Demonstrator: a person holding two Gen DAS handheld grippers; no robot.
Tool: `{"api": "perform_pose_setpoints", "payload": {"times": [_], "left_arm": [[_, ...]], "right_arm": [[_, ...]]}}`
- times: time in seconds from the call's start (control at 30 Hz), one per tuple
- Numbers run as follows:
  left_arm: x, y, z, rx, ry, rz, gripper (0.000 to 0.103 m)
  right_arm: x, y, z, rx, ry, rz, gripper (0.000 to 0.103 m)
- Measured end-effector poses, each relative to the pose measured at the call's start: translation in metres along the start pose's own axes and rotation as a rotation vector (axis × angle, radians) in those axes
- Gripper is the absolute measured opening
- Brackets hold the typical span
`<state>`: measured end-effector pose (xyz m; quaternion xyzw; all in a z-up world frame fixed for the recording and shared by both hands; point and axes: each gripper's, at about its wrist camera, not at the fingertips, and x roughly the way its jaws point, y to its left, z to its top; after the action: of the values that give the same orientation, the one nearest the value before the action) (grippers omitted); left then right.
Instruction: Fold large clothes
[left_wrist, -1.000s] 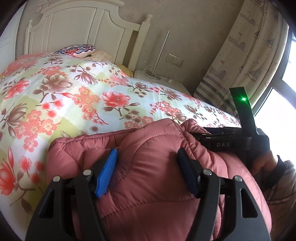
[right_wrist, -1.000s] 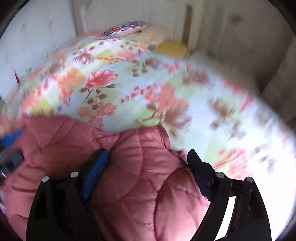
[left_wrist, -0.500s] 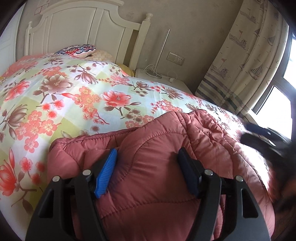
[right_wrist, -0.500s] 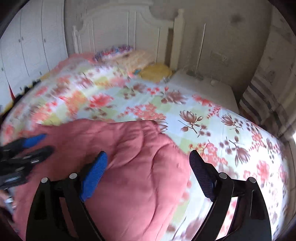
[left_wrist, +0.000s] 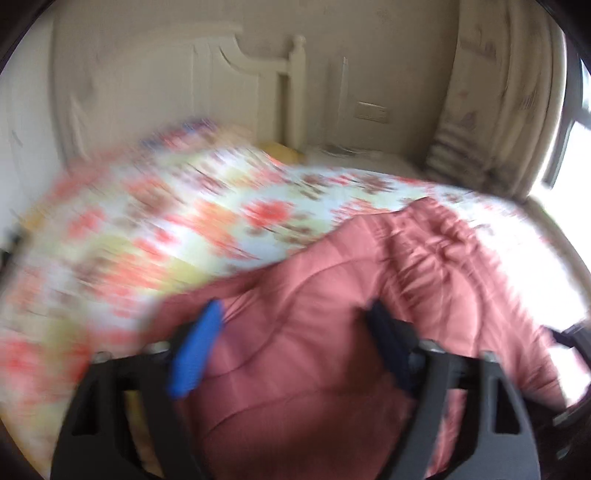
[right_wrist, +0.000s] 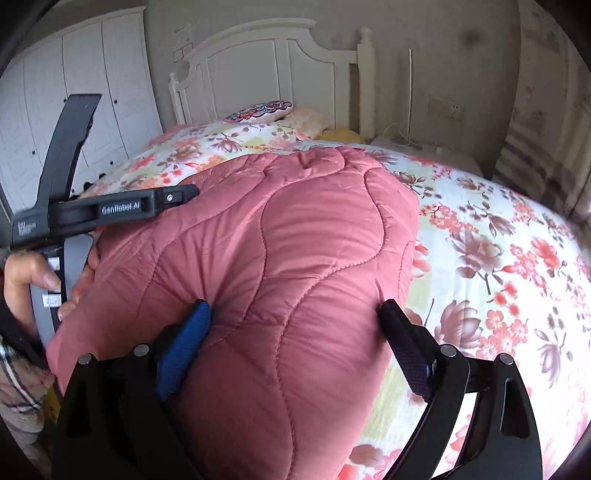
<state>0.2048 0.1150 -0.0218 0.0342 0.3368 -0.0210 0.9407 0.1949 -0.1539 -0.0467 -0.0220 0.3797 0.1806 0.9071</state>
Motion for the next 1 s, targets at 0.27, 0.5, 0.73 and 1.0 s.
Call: {"api": "perform_pose_setpoints", "payload": {"times": [0.27,0.5,0.73,1.0], "left_arm": [[-0.028,0.068,-0.048,-0.315,0.079,-0.262,0.101],[-0.014,0.059,-0.067,-0.287,0.113,-0.364,0.101],[0.014,0.073,-0.094,-0.455,0.162,-0.661,0.101],[0.017,0.064,-0.082,-0.464,0.149,-0.776,0.049]], "right_arm": [[-0.024,-0.045,-0.015,0.266,0.001,0.129,0.099],[-0.002,-0.049,-0.031,0.354,0.085,0.318,0.099],[0.004,-0.055,-0.036,0.394,0.121,0.390,0.099],[0.000,-0.045,-0.042,0.378,0.064,0.420,0.088]]}}
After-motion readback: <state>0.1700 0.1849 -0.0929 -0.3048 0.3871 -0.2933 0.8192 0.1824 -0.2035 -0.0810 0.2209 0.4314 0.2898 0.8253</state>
